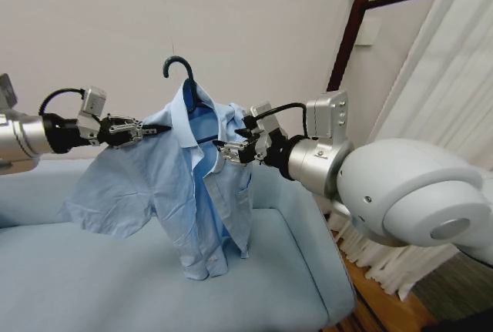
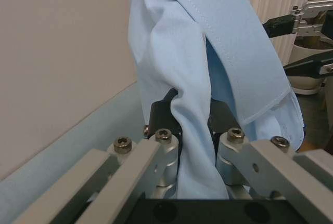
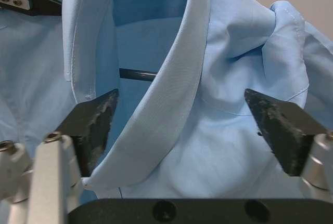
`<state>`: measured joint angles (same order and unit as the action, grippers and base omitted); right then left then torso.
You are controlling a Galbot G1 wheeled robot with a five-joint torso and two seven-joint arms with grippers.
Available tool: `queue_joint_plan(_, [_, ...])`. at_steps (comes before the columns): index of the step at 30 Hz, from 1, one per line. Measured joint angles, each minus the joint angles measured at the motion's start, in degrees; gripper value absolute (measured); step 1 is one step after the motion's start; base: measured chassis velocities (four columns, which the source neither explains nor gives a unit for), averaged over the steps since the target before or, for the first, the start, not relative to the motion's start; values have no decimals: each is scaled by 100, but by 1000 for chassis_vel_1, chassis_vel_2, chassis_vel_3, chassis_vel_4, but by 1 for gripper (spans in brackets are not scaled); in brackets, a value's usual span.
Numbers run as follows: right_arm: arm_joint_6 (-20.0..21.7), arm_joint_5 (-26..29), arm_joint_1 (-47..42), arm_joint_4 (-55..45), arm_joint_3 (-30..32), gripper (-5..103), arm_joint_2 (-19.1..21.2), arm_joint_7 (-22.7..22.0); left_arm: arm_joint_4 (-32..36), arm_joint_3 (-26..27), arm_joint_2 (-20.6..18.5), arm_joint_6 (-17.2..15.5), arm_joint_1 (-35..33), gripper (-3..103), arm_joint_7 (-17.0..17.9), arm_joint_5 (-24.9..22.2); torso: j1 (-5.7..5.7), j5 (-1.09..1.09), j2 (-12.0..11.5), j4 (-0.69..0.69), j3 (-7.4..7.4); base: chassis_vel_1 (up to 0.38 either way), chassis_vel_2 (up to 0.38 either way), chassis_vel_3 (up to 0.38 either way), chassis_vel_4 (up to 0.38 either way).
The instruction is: Pick up the clothes from the sofa and hang them on the clothes hanger.
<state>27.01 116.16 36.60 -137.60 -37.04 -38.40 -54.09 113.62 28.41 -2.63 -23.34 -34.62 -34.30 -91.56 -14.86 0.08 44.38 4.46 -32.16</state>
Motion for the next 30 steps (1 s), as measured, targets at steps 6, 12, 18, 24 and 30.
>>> queue_joint_plan(6, [-63,-2,-223,-36,14,97,19,-59,34,-2,-5,1,5,9,59,-17,0,1,0,1,0,0,0,0,0])
queue_joint_plan(12, [-107,-17,-309,-18,15,75,-60,-94,39,2,-34,9,13,9,72,-55,0,0,0,0,0,0,0,0,0])
queue_joint_plan(18, [-106,-135,-429,43,-17,53,-100,-116,45,7,-27,11,22,9,79,-77,0,0,0,1,0,0,0,0,0])
queue_joint_plan(24, [-90,-300,-530,156,-48,32,-97,-119,27,8,10,13,20,9,79,-78,0,0,0,0,0,0,0,0,0])
queue_joint_plan(30, [-69,-434,-502,321,-55,10,-43,-94,-21,-6,88,24,8,9,79,-31,0,0,0,0,0,0,0,0,0])
